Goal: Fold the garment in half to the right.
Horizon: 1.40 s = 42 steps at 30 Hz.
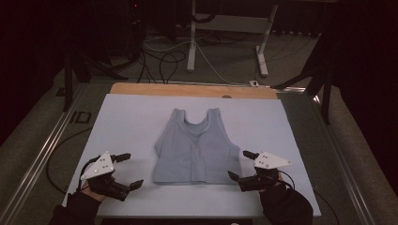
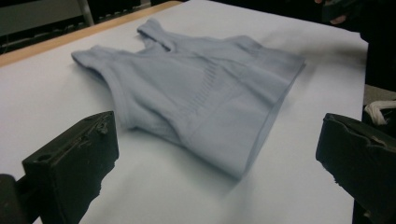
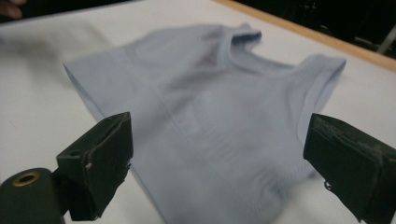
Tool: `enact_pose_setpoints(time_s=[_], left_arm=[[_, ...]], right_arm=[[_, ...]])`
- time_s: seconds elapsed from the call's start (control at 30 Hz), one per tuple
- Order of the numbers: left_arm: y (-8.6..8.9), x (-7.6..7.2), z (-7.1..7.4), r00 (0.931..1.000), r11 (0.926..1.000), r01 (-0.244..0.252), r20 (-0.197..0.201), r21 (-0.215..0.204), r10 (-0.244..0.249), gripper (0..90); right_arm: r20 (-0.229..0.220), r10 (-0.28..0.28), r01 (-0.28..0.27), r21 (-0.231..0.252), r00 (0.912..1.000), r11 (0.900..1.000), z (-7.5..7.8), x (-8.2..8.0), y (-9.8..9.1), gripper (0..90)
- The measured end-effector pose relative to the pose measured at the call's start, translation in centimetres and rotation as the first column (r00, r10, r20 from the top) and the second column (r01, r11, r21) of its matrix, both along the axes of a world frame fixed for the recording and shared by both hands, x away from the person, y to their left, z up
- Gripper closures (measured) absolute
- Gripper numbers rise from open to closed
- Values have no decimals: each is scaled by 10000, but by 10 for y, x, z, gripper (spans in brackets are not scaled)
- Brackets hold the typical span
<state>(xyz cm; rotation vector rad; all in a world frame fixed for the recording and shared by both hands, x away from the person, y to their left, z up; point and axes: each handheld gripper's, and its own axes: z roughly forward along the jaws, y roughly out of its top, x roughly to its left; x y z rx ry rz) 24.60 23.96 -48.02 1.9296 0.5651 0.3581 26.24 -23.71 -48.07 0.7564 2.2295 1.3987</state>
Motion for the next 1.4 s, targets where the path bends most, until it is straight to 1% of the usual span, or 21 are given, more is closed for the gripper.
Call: enact_pose_setpoints(time_s=[0.07, 0.13, 0.17, 0.23, 0.33, 0.4, 0.47, 0.6, 0.63, 0.7, 0.73, 0.87, 0.9, 0.93, 1.03, 1.07, 1.13, 1.17, 1.27, 1.3, 1.4], left_arm=[[-2, 1, 4, 10000, 10000, 82, 46, 28, -82, 3], [-3, 3, 7, 10000, 10000, 62, 35, -51, -62, 3], [-4, 4, 8, 9999, 9999, 102, -25, -116, -102, 3], [-7, 4, 11, 9999, 9999, 144, 24, 5, -144, 4], [-9, 6, 15, 9998, 9998, 201, -6, -27, -201, 3], [-11, 7, 17, 9997, 9997, 239, -5, 22, -239, 3], [-12, 9, 19, 9997, 9997, 247, 6, 55, -247, 3], [-15, 12, 22, 9999, 9996, 149, -71, 234, -148, 3], [-16, 12, 22, 9999, 9996, 139, -59, 249, -137, 3], [-17, 13, 24, 9999, 9997, 97, -121, 235, -94, 3], [-19, 14, 25, 9999, 9993, 119, -91, 340, -116, 3], [-21, 16, 27, 9999, 9996, 43, -161, 294, -38, 4], [-21, 16, 27, 9999, 9996, 43, -161, 294, -38, 3], [-23, 17, 28, 9999, 9993, 29, -158, 379, -23, 3], [-24, 18, 29, 9997, 9993, -20, -239, 360, 28, 3], [-27, 18, 30, 9997, 9991, -29, -240, 429, 39, 3], [-29, 18, 30, 9997, 9982, -123, -209, 595, 136, 3], [-30, 18, 30, 9995, 9972, -249, -169, 702, 262, 3], [-35, 18, 29, 9988, 9958, -450, -153, 797, 464, 3], [-35, 18, 29, 9988, 9958, -450, -153, 797, 464, 4], [-40, 20, 28, 9978, 9958, -539, -341, 734, 565, 3]], right_arm=[[253, -97, 100, -108, 9996, 9999, 8, 2, 1, 84], [378, -107, 112, -136, 9992, 9998, 15, 6, 3, 84], [436, -83, 89, -154, 9990, 9998, 18, 9, 4, 84], [524, -2, 16, -265, 9986, 9996, 24, 12, 8, 84], [750, 117, -93, -315, 9971, 9995, 32, 18, 12, 84], [804, 205, -188, -223, 9965, 9996, 37, 23, 14, 84], [893, 258, -230, -326, 9957, 9992, 40, 28, 18, 84], [870, 361, -346, -190, 9956, 9992, 47, 39, 25, 85], [909, 443, -428, -180, 9949, 9989, 48, 42, 27, 85], [845, 501, -493, -123, 9952, 9987, 51, 47, 33, 84], [859, 561, -555, -101, 9947, 9984, 52, 50, 35, 85], [841, 712, -712, -28, 9939, 9975, 57, 63, 47, 84], [834, 738, -737, -44, 9938, 9973, 58, 66, 50, 85], [846, 785, -784, -44, 9933, 9969, 59, 69, 52, 84], [843, 903, -896, -119, 9923, 9959, 61, 76, 58, 84], [845, 932, -923, -150, 9921, 9956, 62, 78, 60, 84], [832, 1019, -1009, -164, 9913, 9948, 64, 83, 64, 84], [844, 1053, -1043, -163, 9909, 9944, 64, 86, 65, 85], [846, 1180, -1171, -160, 9894, 9930, 67, 93, 72, 84], [878, 1204, -1192, -185, 9888, 9927, 67, 95, 74, 85], [880, 1284, -1275, -157, 9878, 9917, 68, 101, 80, 84]])
